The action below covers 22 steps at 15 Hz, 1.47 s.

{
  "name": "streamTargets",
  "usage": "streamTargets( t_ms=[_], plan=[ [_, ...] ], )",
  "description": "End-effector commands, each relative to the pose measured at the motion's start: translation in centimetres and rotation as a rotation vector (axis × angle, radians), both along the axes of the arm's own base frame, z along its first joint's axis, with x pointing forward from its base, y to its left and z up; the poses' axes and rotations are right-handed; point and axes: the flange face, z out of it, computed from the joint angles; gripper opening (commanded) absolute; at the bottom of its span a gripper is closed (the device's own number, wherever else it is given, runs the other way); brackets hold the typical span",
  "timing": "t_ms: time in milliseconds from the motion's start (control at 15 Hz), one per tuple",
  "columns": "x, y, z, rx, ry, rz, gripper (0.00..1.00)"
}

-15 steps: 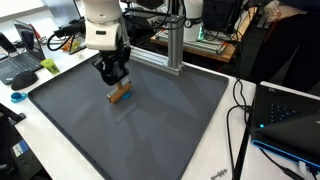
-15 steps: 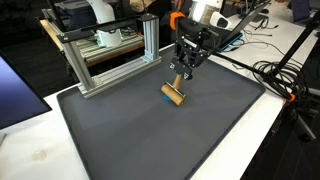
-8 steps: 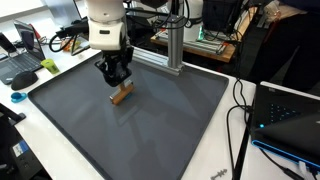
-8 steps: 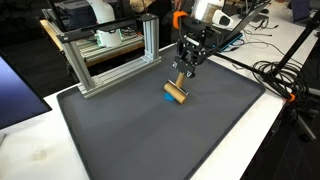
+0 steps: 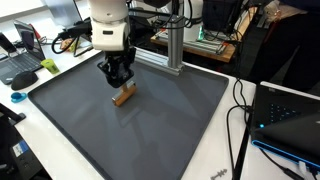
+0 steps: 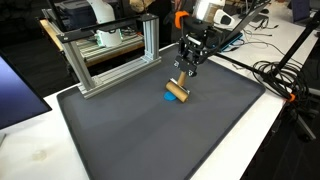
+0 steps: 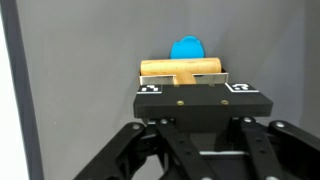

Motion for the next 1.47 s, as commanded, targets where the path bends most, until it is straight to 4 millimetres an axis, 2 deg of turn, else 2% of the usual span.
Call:
streamTargets(
  t_ms=[0,1400],
  plan=[
    [-0.5,-1.5,-2.4,-0.012,0.016,-0.026,0.22],
    [-0.5,-2.5,-3.5,-0.077,0.005,-0.045,0.22]
  ],
)
